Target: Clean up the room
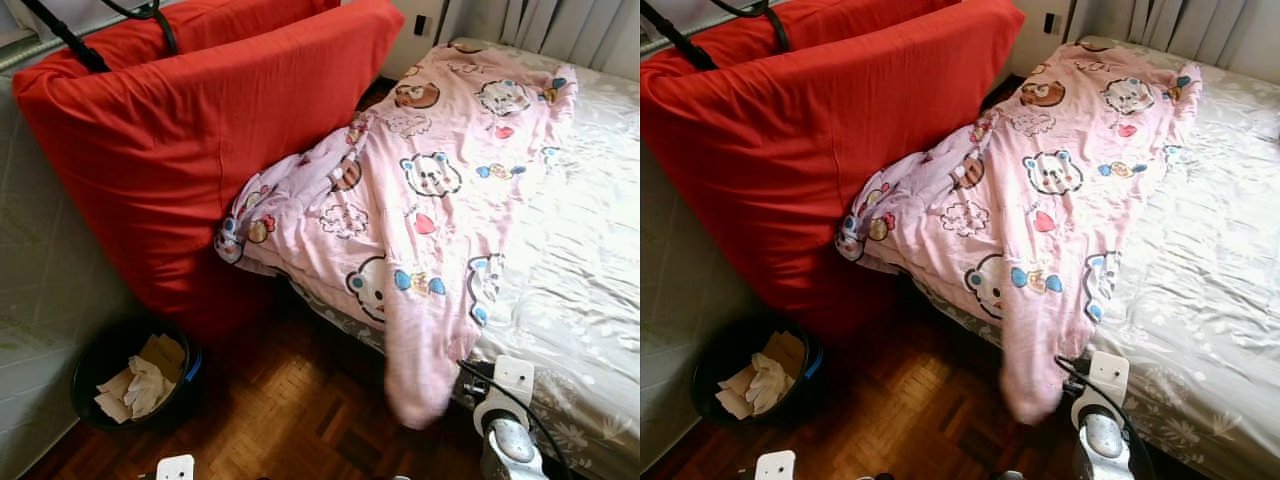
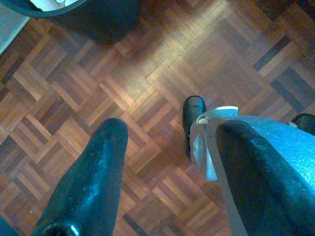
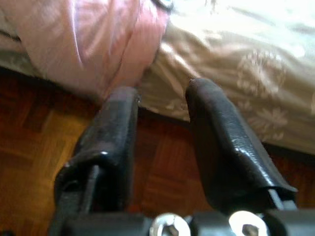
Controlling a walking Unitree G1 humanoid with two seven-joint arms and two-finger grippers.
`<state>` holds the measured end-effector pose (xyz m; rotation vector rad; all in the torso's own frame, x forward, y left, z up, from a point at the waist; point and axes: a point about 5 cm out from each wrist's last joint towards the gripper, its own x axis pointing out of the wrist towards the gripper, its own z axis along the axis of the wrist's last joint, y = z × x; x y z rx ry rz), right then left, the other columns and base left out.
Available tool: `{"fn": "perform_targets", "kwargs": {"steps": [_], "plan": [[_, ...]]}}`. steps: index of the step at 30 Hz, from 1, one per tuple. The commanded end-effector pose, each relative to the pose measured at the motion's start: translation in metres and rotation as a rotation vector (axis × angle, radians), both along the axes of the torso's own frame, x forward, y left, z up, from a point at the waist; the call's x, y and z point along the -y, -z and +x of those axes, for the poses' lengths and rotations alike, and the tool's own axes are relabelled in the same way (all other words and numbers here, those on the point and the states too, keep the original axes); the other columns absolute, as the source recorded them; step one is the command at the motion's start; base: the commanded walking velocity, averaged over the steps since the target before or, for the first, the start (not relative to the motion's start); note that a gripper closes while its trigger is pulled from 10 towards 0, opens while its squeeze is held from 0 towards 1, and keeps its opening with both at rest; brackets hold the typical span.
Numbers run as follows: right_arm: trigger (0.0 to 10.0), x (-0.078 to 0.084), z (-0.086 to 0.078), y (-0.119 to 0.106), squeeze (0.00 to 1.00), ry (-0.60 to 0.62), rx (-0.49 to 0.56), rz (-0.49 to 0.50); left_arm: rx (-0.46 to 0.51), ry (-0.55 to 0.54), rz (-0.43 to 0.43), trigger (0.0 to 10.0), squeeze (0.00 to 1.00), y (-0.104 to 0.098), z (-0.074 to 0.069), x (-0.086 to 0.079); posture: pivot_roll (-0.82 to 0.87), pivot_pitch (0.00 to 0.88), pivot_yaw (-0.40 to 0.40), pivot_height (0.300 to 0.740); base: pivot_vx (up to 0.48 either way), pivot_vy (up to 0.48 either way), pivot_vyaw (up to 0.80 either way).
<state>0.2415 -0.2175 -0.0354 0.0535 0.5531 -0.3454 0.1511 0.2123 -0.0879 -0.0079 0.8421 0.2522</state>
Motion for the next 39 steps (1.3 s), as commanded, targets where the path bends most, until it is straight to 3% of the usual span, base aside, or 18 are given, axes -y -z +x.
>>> {"fn": "perform_targets", "kwargs": {"steps": [1,14,20,28,39], "plan": [[10.0,0.003,-0.013,0.009,0.00,0.020,-0.053,0.015,-0.032,0.000,0.008,10.0,0.00,0.004,-0.010,-0.002,-0.03,0.188,0.006,0.740,0.000,0.000,0.00],[10.0,-0.019,-0.039,0.034,0.00,-0.148,-0.197,0.158,-0.020,-0.008,0.004,10.0,0.00,0.003,-0.006,0.000,-0.03,0.184,0.003,0.740,0.000,0.000,0.00],[10.0,-0.019,-0.067,0.050,0.00,-0.125,-0.318,0.187,-0.007,-0.038,-0.029,10.0,0.00,0.002,-0.005,0.000,-0.02,0.182,0.001,0.740,0.000,0.000,0.00],[10.0,-0.025,-0.074,0.054,0.00,-0.125,-0.333,0.237,-0.018,-0.048,-0.060,10.0,0.00,0.003,-0.005,-0.002,-0.03,0.185,0.005,0.740,0.000,0.000,0.00],[10.0,-0.026,-0.075,0.054,0.00,-0.127,-0.339,0.244,-0.026,0.003,-0.036,10.0,0.00,0.000,0.002,-0.006,-0.03,0.184,0.005,0.740,0.000,0.000,0.00]]}}
